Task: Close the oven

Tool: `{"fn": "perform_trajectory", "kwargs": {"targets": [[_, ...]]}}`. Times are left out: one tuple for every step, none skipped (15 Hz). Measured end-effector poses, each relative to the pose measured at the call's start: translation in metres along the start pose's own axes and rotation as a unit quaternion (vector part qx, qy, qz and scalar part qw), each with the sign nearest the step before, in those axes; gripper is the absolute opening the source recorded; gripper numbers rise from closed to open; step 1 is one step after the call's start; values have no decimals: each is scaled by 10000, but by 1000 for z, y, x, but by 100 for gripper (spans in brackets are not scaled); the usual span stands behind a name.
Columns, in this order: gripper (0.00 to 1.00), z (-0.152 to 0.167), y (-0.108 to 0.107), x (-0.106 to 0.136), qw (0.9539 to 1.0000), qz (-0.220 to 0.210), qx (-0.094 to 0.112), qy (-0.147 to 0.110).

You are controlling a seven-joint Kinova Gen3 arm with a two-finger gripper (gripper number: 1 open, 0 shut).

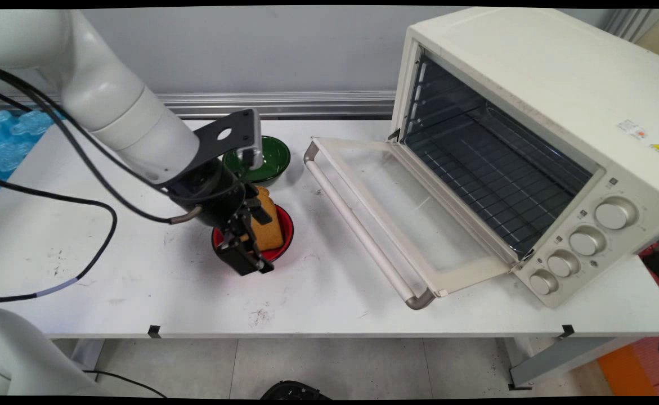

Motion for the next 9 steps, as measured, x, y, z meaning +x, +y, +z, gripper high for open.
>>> {"fn": "perform_trajectory", "kwargs": {"targets": [[100,4,-3,1,10000,-90,21,23],[100,8,-7,2,9998,-183,44,53],[100,13,-10,3,9996,-265,62,84],[100,17,-13,3,9994,-324,71,113],[100,20,-15,4,9992,-370,77,135],[100,24,-18,4,9989,-423,81,164],[100,28,-20,5,9987,-469,85,193],[100,33,-23,6,9983,-521,90,225],[100,38,-25,6,9980,-574,95,257]]}}
